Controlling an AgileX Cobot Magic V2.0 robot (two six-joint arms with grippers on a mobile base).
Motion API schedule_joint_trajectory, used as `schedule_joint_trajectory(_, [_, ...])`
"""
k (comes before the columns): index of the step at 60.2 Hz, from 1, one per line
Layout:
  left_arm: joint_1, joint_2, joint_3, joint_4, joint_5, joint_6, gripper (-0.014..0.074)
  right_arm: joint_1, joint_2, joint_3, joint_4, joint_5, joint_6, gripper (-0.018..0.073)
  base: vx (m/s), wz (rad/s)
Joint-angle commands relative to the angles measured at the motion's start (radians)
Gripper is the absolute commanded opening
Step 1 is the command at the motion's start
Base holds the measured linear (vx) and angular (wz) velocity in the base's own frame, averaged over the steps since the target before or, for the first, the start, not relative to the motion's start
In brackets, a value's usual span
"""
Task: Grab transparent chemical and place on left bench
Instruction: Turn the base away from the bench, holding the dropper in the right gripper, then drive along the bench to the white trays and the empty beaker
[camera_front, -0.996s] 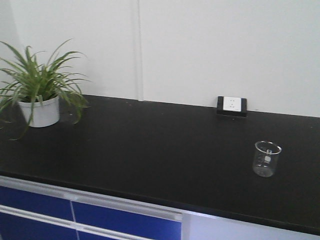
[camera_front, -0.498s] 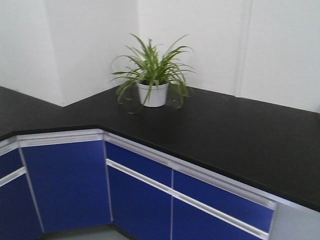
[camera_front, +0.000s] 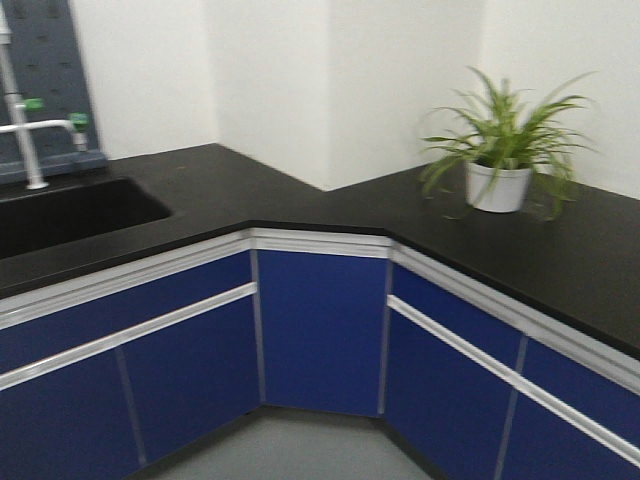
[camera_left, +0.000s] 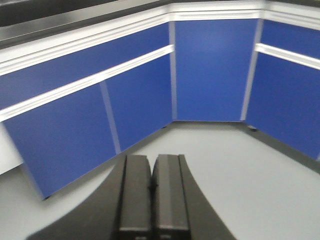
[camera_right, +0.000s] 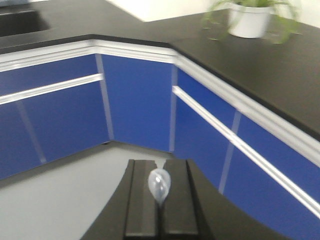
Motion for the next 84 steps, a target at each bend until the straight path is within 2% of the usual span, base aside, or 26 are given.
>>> schedule_joint_trajectory(1, [-0.002,-0.019,0.016,-0.001,-0.078,-0.008,-0.0003,0.000,0.001,-0.028,-0.018,-0.078,-0.003,-0.0003,-0.15,0.60])
schedule_joint_trajectory(49, [-0.002,-0.019,0.016,-0.001,-0.078,-0.008,-0.0003,0.000,0.001,-0.028,-0.018,-0.078,-0.003,-0.0003,-0.16,0.61])
schedule_joint_trajectory(84, [-0.002,-0.019,0.016,-0.001,-0.078,-0.008,-0.0003,0.000,0.001,-0.028,-0.018,-0.078,-0.003,-0.0003,-0.06,0.40])
